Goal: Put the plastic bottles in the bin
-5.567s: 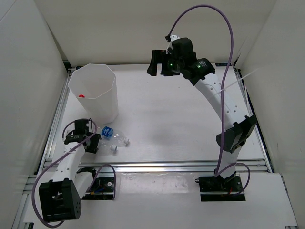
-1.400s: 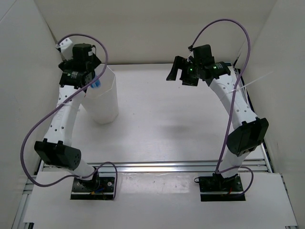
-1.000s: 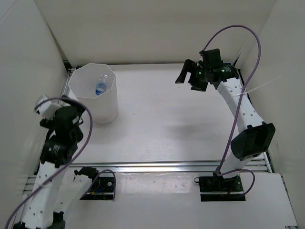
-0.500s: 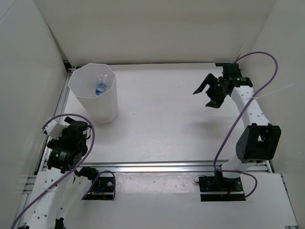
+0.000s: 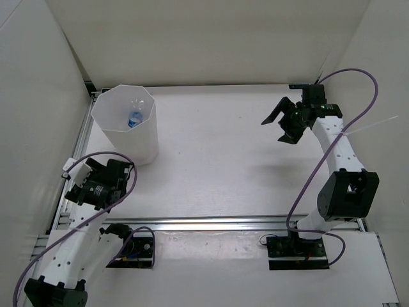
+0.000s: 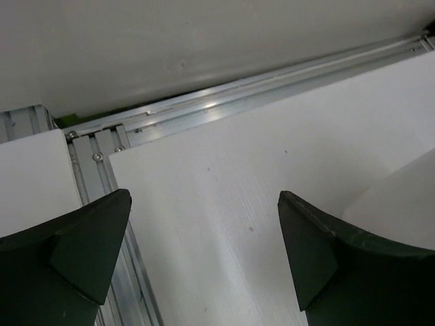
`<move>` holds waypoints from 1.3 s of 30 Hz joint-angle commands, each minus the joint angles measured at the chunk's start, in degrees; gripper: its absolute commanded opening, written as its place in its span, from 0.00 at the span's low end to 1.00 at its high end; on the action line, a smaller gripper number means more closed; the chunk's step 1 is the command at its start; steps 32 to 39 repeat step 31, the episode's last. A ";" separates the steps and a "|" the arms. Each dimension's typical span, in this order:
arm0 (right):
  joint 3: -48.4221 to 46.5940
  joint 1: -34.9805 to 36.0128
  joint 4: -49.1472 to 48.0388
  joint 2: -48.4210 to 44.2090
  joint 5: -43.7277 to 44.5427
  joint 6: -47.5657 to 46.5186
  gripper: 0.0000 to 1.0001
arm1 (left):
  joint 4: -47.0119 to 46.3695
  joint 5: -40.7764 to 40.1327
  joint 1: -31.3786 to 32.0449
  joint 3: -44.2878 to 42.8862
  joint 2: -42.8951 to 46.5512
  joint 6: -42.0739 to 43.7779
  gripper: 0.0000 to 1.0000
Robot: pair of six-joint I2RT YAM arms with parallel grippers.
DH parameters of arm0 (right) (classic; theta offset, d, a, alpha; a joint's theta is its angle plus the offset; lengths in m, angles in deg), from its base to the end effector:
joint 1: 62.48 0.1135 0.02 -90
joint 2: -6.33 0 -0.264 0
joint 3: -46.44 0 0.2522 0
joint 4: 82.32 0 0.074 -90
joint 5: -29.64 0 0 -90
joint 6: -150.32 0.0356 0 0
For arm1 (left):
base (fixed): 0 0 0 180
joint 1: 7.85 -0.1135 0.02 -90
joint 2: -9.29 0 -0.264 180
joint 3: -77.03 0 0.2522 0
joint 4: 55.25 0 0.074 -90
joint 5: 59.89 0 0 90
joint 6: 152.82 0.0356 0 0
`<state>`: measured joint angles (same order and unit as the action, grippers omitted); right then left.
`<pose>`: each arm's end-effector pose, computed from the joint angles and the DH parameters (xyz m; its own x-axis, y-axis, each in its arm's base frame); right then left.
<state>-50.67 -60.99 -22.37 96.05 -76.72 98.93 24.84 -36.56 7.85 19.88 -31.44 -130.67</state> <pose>0.3342 0.0187 0.3241 -0.7426 0.5796 -0.3355 0.3420 0.7589 0.5541 0.1060 0.0042 0.2781 -0.0614 -0.3638 -0.9295 -0.9066 0.4099 -0.1005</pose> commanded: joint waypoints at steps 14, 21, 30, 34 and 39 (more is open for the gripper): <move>-2.25 -0.79 0.56 -0.68 4.41 -3.72 1.00 | 11.55 -21.57 -1.11 6.66 -15.87 -36.12 1.00; 1.17 -0.79 0.56 -1.73 5.89 -4.25 1.00 | 3.20 -19.99 -1.11 7.09 -16.92 -29.18 1.00; 8.28 -0.79 -0.23 -7.79 10.81 -6.27 1.00 | 2.67 -19.99 -1.11 9.82 -16.40 -30.49 1.00; 9.42 -0.79 -0.23 -8.41 12.04 -5.66 1.00 | 2.67 -20.59 -1.11 9.82 -16.40 -30.49 1.00; 9.42 -0.79 -0.23 -8.41 12.04 -5.66 1.00 | 2.67 -20.59 -1.11 9.82 -16.40 -30.49 1.00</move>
